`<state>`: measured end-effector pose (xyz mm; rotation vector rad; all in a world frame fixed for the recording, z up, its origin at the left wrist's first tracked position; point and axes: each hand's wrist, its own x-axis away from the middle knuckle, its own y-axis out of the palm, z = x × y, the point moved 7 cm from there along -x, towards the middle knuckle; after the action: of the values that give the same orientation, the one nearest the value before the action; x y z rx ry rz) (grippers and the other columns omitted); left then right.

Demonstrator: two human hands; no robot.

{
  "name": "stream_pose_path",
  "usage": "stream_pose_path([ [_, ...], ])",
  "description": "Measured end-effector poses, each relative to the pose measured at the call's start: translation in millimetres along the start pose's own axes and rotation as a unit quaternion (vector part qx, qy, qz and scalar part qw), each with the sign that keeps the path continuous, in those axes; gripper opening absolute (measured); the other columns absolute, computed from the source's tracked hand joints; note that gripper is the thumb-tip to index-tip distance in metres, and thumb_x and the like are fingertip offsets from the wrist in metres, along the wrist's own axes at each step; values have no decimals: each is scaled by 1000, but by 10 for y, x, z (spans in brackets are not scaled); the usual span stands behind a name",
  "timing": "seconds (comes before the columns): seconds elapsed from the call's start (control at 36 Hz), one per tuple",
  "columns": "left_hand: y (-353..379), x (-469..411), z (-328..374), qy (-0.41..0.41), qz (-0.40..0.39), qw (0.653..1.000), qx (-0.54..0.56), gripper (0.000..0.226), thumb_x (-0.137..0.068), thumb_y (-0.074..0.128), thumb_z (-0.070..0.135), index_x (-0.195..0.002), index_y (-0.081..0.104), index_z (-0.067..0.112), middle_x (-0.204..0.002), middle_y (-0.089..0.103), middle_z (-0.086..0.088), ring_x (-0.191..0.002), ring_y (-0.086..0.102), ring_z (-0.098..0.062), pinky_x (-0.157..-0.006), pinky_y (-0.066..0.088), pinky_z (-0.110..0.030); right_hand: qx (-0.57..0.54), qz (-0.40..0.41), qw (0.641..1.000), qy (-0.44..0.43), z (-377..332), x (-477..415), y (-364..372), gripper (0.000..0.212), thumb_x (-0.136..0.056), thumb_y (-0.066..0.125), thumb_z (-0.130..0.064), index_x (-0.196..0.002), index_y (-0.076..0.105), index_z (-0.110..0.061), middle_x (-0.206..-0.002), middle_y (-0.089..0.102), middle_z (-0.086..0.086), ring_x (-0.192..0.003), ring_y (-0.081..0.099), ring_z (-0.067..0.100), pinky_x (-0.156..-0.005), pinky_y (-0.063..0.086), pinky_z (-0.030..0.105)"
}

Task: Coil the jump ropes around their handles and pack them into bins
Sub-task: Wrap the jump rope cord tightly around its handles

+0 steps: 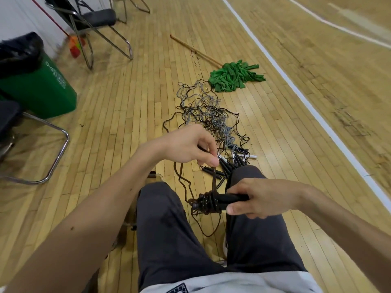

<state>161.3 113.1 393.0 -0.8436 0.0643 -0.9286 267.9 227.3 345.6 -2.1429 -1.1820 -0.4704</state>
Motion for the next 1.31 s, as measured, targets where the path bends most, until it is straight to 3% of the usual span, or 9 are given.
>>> stream_pose_path([
  [0.19,175,43,-165,-2,-16,987,160,18,-85,74,23,-86,73,5,-66,64,-7,-57,50,-26,-46,34,-21,-28,6,998,-48,-105,99,43,27,-100,59,-41,-84,53,-20,-66,46,3,-59,41,22,-57,39,34],
  [0.36,291,73,-213,14,-29,974,224,42,-77,75,53,-84,74,11,-72,63,-5,-61,50,-26,-53,43,-24,-96,-16,988,-117,-224,165,34,32,-102,57,-30,-91,53,-1,-65,41,8,-54,37,17,-49,35,23],
  [0.47,375,110,-185,24,-28,960,279,36,-75,70,61,-81,75,26,-72,63,2,-64,55,-14,-62,46,-23,-157,-9,973,-168,-303,198,1,18,-102,58,-23,-91,57,-9,-58,40,4,-48,34,20,-46,33,26],
  [0.67,523,142,-175,23,-28,944,329,57,-81,71,54,-83,66,-2,-74,59,-5,-66,55,-10,-65,47,-19,-168,57,959,-220,-379,177,-122,36,-101,55,-23,-98,49,13,-61,50,1,-51,49,20,-54,44,22],
  [0.78,530,309,-70,17,-8,963,271,18,-76,56,36,-74,72,46,-73,65,25,-71,57,12,-74,45,-8,-172,72,956,-225,-392,162,-134,36,-101,53,-22,-98,49,13,-60,50,-1,-52,52,15,-56,42,15],
  [0.89,559,311,-247,-58,46,959,275,36,-105,42,8,-71,51,14,-72,52,7,-62,53,13,-69,41,-4,-193,120,950,-212,-368,145,-199,19,-102,53,-27,-101,58,-9,-59,53,-1,-53,57,19,-51,41,23],
  [1.0,652,254,-229,-20,77,911,406,44,-107,37,22,-90,54,-15,-58,38,2,-53,42,-14,-64,49,-27,-236,162,936,-207,-349,126,-267,12,-101,53,-29,-94,62,-25,-60,48,0,-50,47,22,-47,34,28],
  [1.11,730,245,-206,-34,117,890,440,49,-108,31,31,-68,55,16,-51,33,6,-45,25,-11,-47,27,-24,-269,203,922,-194,-340,97,-352,27,-98,52,-27,-100,56,-1,-59,42,5,-50,36,20,-47,32,27],
  [1.31,777,253,-172,2,144,877,459,40,-97,38,48,-90,54,12,-55,29,0,-45,20,-11,-42,17,-23,-284,247,912,-161,-218,93,-438,6,-101,51,-1,-96,56,-1,-57,39,4,-48,33,15,-45,32,22],
])
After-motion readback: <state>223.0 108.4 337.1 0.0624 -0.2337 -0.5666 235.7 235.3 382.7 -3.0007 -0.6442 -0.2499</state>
